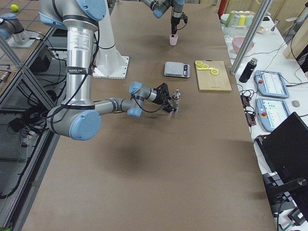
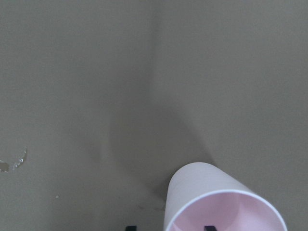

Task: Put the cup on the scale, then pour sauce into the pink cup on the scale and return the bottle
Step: 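Move the pink cup onto the scale with left gripper while right lifts the bottle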

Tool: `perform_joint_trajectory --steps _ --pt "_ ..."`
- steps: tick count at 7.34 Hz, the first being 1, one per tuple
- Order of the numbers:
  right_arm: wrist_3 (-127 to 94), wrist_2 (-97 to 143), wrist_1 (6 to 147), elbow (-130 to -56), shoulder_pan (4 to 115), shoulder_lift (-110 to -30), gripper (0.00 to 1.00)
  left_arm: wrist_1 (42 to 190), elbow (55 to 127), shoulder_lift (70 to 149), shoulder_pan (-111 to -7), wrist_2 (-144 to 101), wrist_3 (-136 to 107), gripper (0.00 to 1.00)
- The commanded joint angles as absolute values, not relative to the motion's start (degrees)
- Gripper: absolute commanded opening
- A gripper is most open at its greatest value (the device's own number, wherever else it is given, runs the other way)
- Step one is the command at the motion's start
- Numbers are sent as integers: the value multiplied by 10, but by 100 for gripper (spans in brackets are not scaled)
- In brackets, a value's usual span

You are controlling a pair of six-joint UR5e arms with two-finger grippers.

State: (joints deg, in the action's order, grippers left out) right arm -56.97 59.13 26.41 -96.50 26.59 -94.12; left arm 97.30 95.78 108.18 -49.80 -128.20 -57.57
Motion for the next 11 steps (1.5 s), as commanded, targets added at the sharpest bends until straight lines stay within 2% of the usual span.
perform_joint_trajectory --steps 1,2,3,4,5,6,8,9,11 --pt "-558 584 265 -965 265 -921 70 972 958 1082 -497 -1280 -577 0" --pt "-545 584 266 -965 266 -912 68 971 962 1084 -497 -1280 -577 0" --pt "-532 583 266 -968 268 -913 54 967 969 1089 -497 -1281 -578 0" --pt "-509 582 265 -972 273 -919 34 945 987 1092 -500 -1286 -579 0" --pt "-498 585 265 -987 286 -928 4 853 1014 1131 -500 -1288 -578 0" --pt "-494 591 272 -1011 293 -942 0 769 1013 1189 -500 -1288 -579 0" --pt "-469 628 289 -1035 328 -947 0 744 1011 1233 -499 -1307 -638 0" --pt "-468 671 345 -1060 357 -943 0 744 999 1265 -497 -1310 -685 0" --pt "-368 686 426 -1072 376 -895 0 747 917 1357 -492 -1319 -749 0"
